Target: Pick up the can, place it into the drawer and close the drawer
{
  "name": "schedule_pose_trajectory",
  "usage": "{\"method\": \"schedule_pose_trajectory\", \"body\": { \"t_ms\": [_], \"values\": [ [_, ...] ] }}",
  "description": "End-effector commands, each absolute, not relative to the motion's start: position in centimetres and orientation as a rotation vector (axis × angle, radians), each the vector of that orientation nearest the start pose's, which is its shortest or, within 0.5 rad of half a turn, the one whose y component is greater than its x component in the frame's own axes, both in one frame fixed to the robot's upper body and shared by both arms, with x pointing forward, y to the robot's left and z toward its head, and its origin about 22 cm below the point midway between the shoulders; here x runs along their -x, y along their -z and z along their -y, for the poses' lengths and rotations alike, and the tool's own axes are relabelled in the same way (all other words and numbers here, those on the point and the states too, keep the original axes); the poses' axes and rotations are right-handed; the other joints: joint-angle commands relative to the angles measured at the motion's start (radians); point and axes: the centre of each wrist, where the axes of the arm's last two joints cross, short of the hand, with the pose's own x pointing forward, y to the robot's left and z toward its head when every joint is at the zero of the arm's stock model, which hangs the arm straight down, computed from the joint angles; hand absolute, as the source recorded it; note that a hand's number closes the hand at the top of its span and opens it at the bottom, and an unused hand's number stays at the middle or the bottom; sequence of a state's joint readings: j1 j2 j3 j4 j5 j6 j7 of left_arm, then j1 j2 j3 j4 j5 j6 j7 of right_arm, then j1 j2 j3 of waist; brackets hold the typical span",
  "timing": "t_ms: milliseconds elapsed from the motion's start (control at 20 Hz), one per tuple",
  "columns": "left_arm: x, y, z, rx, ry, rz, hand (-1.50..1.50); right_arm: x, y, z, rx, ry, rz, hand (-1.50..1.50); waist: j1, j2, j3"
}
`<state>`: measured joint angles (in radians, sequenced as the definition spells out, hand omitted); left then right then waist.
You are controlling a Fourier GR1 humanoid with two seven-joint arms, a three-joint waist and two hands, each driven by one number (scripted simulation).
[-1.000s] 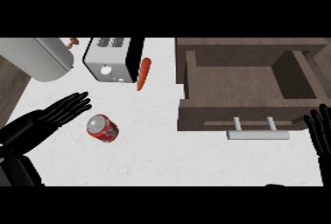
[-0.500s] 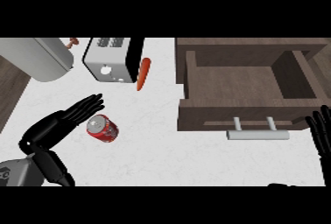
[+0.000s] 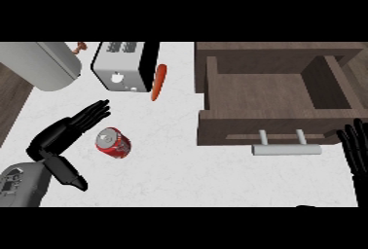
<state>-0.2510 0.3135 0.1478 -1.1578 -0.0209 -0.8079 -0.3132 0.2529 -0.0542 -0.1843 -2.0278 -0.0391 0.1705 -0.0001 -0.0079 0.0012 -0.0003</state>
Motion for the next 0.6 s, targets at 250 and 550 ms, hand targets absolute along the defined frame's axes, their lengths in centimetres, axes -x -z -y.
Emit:
{"method": "schedule_pose_trajectory", "body": {
  "t_ms": [250, 550],
  "values": [
    [-31.2, 2.5, -34.6, 0.473, 0.656, 1.547, -1.50, -17.8, -7.2, 28.9, 0.165, -0.028, 1.797, -1.50, -0.001, 0.001, 0.000],
    [-29.0, 4.4, -36.8, 0.480, 0.646, 1.539, -1.50, -15.5, -7.8, 28.6, 0.162, -0.029, 1.804, -1.50, -0.003, -0.001, -0.001]
  ]
}}
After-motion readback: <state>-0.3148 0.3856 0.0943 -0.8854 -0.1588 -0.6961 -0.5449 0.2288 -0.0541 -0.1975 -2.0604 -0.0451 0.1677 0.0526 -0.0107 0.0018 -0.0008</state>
